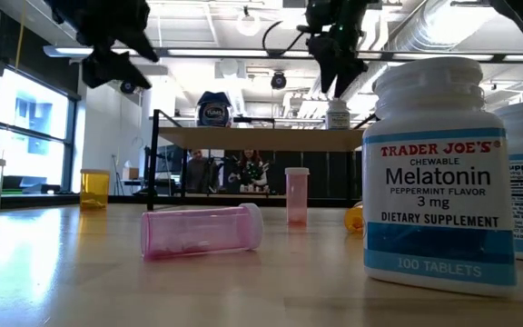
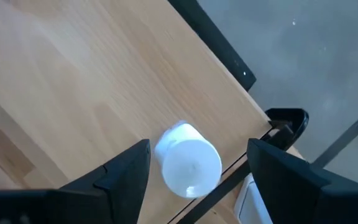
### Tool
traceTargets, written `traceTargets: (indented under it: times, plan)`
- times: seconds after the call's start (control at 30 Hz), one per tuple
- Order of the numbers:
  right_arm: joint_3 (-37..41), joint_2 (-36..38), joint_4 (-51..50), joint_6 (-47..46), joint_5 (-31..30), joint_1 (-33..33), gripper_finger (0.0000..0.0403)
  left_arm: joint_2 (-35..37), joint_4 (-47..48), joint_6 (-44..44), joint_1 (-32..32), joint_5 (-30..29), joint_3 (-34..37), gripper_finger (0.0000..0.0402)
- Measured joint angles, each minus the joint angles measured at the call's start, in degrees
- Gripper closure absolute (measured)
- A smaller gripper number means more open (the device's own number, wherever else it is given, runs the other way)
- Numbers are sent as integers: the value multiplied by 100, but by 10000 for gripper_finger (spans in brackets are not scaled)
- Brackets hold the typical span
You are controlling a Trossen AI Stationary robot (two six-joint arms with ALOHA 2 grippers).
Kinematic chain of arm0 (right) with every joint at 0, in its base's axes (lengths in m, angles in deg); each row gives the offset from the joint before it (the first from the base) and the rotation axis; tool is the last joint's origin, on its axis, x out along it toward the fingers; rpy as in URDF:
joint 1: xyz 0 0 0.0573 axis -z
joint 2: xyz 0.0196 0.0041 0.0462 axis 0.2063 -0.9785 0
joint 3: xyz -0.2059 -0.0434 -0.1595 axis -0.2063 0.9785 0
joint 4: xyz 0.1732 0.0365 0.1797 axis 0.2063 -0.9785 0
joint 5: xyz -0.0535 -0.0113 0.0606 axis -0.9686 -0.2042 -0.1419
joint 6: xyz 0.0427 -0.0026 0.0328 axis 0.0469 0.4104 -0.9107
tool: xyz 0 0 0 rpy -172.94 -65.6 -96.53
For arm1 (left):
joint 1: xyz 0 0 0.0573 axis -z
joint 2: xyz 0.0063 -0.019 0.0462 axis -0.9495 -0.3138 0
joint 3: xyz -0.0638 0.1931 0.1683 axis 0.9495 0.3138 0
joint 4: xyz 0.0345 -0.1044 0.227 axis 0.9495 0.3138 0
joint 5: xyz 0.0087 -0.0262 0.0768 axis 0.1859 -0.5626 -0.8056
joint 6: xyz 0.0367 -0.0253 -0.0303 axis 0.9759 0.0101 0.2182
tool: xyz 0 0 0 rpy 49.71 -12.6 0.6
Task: Pick and place medicine bottles onto shelf by color
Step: Put the yellow pill bottle on the shelf
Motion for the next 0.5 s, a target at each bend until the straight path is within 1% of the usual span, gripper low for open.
traceTargets:
  times: [0.3, 0.5]
  plan:
    - [0, 348, 17, -237, -2, 0, 144, 0, 1122, -733, 482, 124, 0, 178]
    - [0, 617, 60, -639, 2, -2, 144, -2, 1750, -1344, 944, 173, 0, 178]
